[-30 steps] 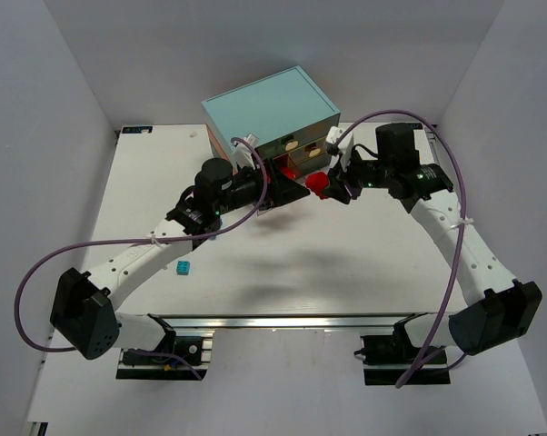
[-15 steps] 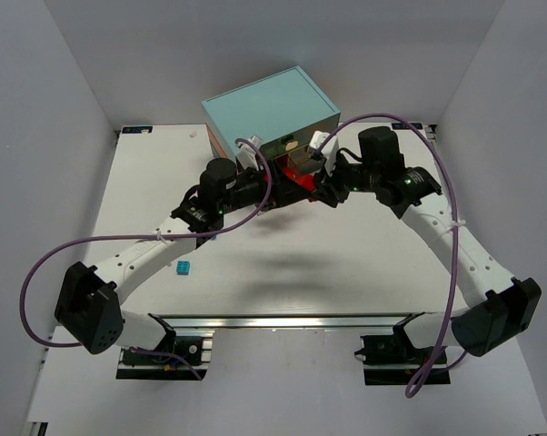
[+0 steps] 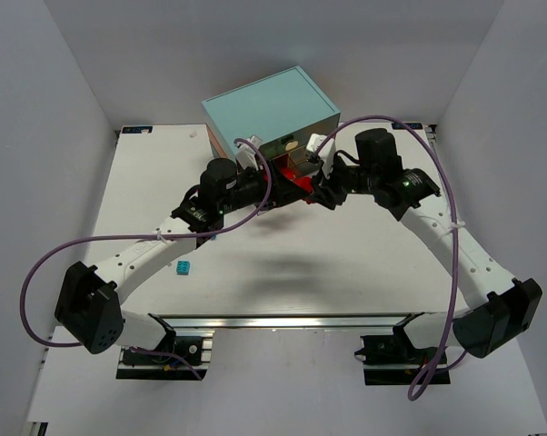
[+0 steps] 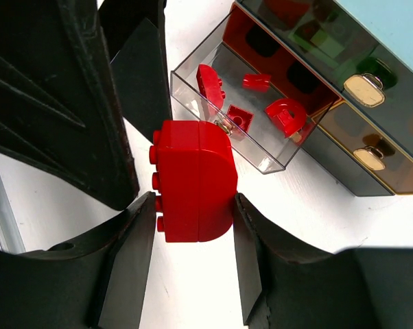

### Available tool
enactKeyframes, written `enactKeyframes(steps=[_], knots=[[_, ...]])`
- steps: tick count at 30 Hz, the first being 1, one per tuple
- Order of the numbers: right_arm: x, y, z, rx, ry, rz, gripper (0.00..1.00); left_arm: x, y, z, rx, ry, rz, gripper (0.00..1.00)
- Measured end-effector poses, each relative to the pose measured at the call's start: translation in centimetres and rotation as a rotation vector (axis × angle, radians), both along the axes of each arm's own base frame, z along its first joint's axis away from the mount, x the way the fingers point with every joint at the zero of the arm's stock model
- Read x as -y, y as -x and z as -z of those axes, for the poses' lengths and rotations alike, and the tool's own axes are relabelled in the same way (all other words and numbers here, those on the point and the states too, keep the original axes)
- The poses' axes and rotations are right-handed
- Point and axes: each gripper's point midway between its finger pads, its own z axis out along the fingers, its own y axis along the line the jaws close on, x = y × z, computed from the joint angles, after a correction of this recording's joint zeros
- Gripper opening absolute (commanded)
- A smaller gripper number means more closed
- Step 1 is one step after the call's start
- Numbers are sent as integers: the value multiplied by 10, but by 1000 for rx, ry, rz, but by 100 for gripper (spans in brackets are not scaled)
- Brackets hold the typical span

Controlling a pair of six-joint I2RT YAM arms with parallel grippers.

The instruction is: Sort the legos into containers by color

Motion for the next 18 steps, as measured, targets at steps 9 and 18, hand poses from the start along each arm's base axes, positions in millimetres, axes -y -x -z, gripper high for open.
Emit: enactKeyframes(steps=[9, 18], knots=[[2, 11, 3, -4, 1, -14, 0, -4, -8, 0, 6, -4, -42, 77], [1, 13, 1, -1, -2, -20, 0, -5, -9, 0, 9, -5, -46, 65]])
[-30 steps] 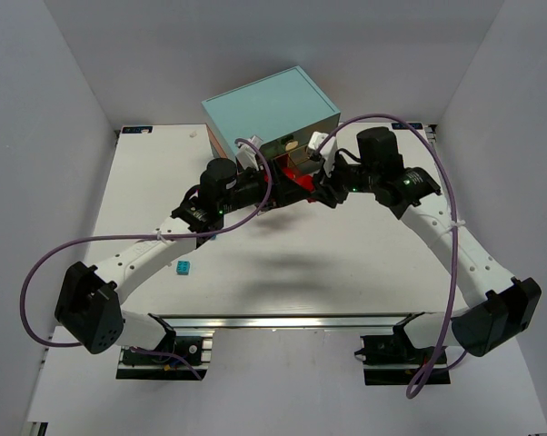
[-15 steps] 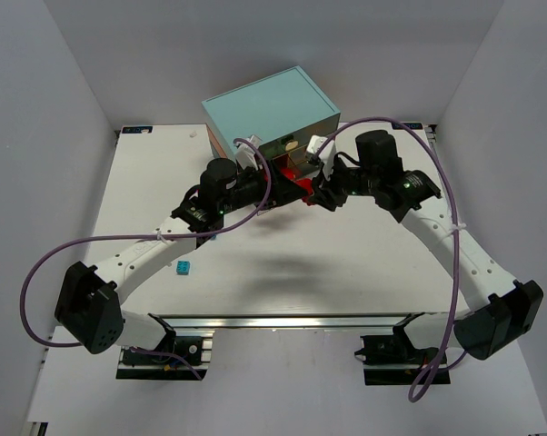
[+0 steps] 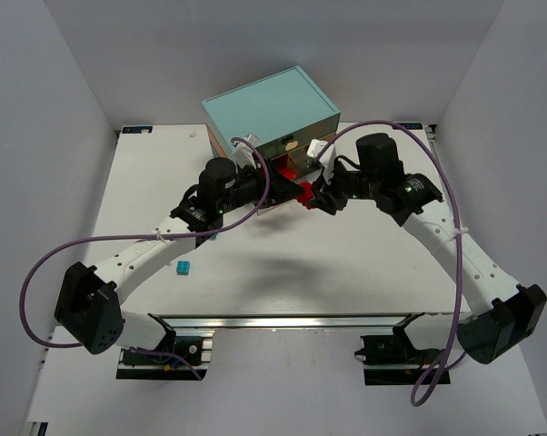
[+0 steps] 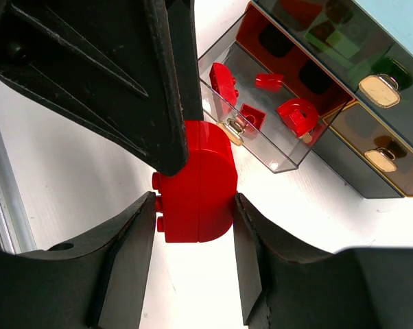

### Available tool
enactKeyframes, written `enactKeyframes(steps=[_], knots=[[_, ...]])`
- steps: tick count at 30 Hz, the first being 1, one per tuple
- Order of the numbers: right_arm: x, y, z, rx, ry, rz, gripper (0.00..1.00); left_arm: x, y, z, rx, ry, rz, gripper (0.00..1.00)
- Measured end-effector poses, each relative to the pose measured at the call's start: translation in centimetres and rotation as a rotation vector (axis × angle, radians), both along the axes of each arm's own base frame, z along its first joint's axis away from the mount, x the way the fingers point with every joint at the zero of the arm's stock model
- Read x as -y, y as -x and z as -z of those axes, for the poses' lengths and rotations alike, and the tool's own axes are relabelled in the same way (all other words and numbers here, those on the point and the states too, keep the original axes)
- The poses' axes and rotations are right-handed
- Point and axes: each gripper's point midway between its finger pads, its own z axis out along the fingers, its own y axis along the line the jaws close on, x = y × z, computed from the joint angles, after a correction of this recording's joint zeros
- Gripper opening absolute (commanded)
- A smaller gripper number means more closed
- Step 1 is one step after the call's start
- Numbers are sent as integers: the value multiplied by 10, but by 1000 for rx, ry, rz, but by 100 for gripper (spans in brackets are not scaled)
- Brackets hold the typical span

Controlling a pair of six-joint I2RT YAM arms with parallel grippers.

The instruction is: Sort the legos into containers by color

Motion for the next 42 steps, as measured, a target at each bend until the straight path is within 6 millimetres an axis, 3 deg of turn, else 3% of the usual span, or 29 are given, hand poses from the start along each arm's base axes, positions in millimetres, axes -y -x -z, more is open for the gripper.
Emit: enactKeyframes(steps=[7, 18, 25, 27, 31, 33, 34, 36, 37, 40, 42], knots=[[0, 1, 3, -9, 1, 2, 0, 1, 2, 0, -2, 3, 11, 60], [-3, 3, 2, -21, -7, 5, 0, 6, 4, 6, -20, 3, 42, 62], [-3, 3, 5, -26, -2, 13, 2, 7, 6, 5, -24, 7, 53, 43], [-3, 2, 5, -22, 1, 17, 8, 7, 6, 6, -27, 9, 52, 35], [-2, 2, 5, -21, 5, 23, 37, 9, 5, 7, -30, 12, 58, 23], [-2, 1, 6, -21, 7, 25, 44, 10, 4, 8, -29, 14, 62, 17], [-2, 1, 6, -22, 8, 26, 53, 10, 4, 8, -29, 14, 64, 13], [-2, 1, 6, -24, 6, 28, 61, 10, 4, 7, -27, 15, 64, 11], [-2, 1, 6, -29, 2, 31, 72, 10, 5, 8, -26, 11, 66, 11], [-3, 2, 5, -40, -9, 38, 89, 9, 6, 11, -25, -2, 74, 10], [-2, 1, 5, -52, -13, 49, 89, 7, 6, 15, -27, -19, 74, 9]])
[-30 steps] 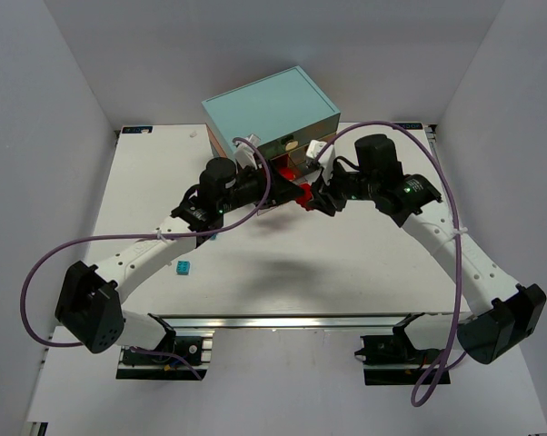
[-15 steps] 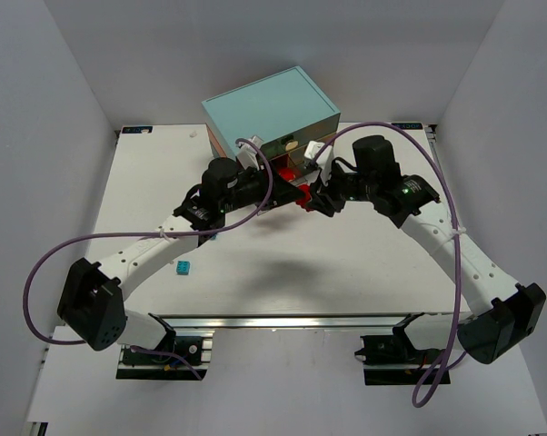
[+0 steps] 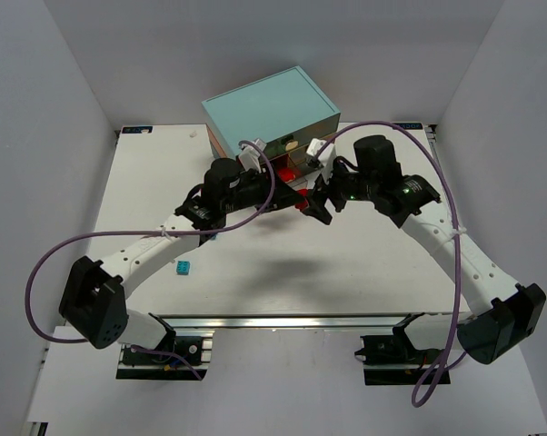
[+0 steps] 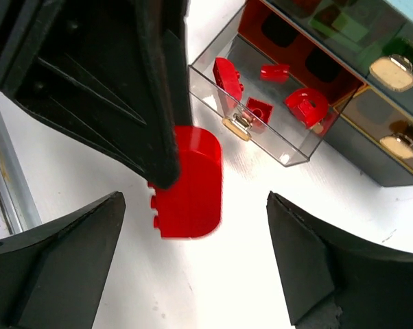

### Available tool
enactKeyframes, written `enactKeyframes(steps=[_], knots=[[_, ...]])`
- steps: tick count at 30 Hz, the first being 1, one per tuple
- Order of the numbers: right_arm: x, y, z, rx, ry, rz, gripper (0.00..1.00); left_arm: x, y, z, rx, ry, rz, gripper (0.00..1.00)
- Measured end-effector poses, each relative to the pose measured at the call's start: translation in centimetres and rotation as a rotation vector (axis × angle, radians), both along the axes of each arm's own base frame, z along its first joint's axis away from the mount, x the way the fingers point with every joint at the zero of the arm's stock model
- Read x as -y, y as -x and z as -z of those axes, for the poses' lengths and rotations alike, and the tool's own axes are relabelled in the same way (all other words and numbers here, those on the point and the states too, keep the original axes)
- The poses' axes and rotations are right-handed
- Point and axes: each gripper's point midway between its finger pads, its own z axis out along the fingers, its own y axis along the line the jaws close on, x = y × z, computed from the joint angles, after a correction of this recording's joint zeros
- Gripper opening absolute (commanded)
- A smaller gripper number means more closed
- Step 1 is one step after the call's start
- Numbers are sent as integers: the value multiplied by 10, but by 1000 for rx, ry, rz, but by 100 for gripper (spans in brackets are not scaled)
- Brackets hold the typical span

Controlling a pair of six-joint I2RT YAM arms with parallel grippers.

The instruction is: Sort the legos into containers by color

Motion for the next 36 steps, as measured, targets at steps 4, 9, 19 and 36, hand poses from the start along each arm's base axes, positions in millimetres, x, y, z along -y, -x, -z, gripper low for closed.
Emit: enactKeyframes(steps=[4, 9, 19, 36], knots=[[7, -1, 6, -30, 1, 25, 89, -11, 0, 10, -9, -56, -10, 5], [18, 10, 13, -96, -1, 12, 89, -36, 4, 7, 19, -117, -30, 4], [9, 74, -4, -106, -53, -468, 89, -68, 63, -13, 294, -209, 175, 0], [-51, 93, -11, -257, -125, -737, 89, -74, 92, 8, 466, -296, 352, 0]])
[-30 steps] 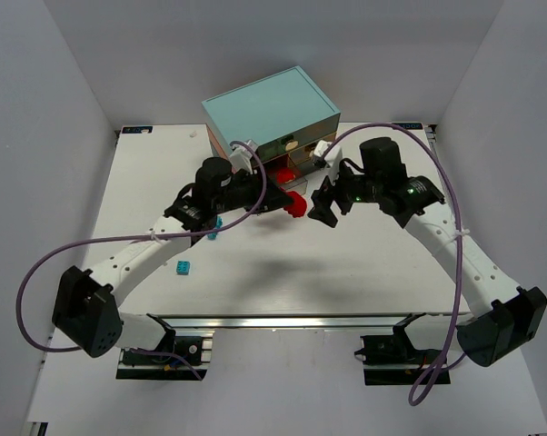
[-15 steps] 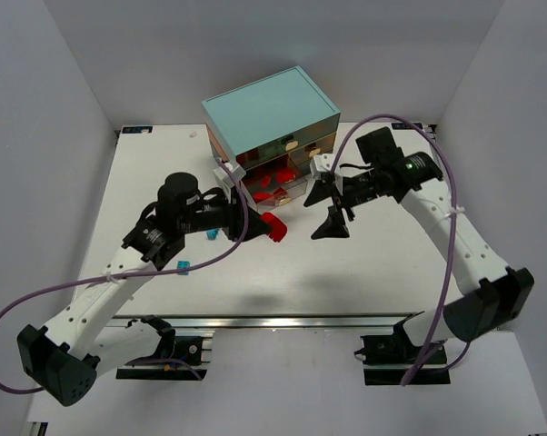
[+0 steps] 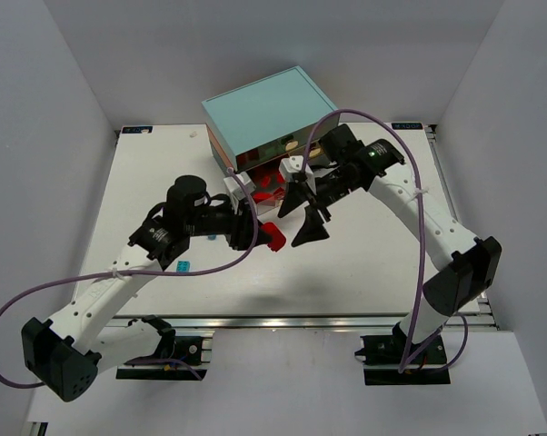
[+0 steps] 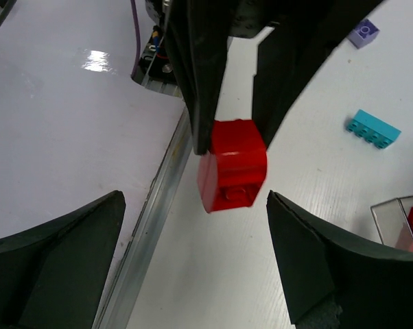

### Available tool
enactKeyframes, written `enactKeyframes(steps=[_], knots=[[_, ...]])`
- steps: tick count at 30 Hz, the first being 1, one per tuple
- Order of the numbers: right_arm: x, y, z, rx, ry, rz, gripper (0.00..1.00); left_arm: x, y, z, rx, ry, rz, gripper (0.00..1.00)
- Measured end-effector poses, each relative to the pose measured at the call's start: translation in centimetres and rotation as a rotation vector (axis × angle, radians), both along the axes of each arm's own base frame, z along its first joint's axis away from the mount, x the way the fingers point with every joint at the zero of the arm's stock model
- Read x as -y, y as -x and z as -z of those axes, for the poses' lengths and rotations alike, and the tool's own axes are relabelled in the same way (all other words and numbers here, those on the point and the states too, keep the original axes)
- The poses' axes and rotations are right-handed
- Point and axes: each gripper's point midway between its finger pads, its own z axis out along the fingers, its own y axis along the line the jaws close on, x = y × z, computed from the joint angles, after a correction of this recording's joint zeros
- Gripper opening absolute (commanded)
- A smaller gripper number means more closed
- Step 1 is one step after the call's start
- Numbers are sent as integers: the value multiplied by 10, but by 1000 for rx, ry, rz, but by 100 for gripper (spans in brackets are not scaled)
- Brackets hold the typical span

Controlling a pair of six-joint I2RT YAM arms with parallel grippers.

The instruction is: Sort the legos into containers by color

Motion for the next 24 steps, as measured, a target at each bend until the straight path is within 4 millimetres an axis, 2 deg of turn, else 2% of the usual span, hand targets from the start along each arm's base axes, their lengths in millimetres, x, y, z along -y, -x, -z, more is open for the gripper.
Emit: enactKeyframes(steps=[9, 24], knots=[[-11, 15, 2, -15, 7, -46, 86, 2, -5, -1, 35, -22, 21, 0], [-28, 0, 17, -80, 45, -36, 80, -4, -10, 9, 13, -63, -17, 0]])
